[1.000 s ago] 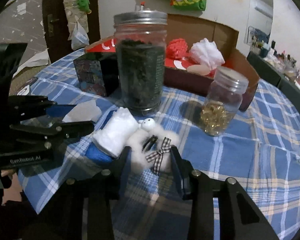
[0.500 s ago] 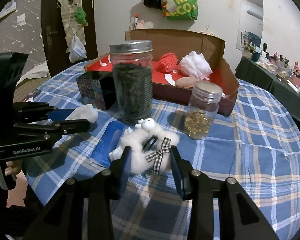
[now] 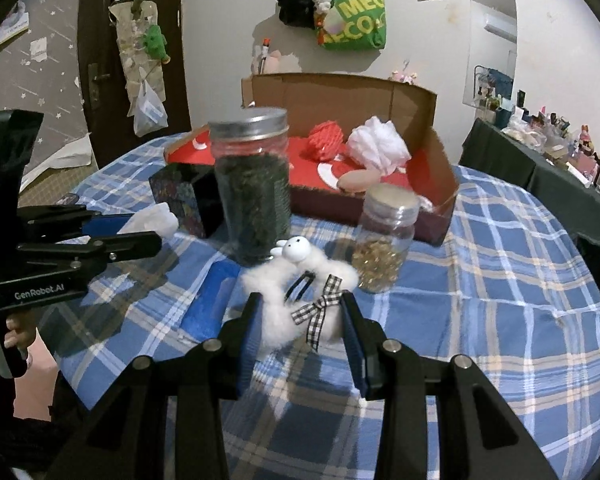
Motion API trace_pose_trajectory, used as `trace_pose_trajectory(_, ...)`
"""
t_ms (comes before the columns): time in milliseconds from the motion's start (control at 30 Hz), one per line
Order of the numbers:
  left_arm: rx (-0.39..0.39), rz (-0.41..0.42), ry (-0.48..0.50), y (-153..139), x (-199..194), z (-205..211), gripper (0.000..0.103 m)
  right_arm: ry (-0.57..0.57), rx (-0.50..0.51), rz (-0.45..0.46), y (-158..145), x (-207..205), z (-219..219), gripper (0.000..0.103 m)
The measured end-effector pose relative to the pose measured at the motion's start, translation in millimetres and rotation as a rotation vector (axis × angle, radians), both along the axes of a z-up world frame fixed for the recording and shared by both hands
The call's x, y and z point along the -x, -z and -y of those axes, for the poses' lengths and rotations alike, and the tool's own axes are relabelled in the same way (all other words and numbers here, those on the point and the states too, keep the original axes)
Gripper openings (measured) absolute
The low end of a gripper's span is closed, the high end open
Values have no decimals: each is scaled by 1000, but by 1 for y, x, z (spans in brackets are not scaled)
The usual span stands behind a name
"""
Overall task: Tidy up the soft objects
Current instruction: 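Carry the white tissue and plush sheep over the cardboard box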
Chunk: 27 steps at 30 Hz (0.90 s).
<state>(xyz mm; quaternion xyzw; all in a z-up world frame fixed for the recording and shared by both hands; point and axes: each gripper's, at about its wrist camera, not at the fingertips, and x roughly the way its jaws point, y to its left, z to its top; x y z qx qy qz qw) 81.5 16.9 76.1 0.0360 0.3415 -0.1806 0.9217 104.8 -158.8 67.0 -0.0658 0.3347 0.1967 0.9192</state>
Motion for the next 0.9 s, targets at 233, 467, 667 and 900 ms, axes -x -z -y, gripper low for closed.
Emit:
trace_pose_trajectory(233,5,32,-10,-16,-3,-6,30,19,-3,34,-17,-4,7,41)
trace_pose_trajectory(467,6,63,-14,-30,-8,-8,30,32,-5,67,-33,-11,10,41)
trace_pose_trajectory(667,11,74,-14,-40,-20,-11,30,40,-9,85,-44,-22,13,41)
trace_pose_trajectory(900,21,64,-9,-46,-39,-13,30,37,-4,89,-54,-40,15,41)
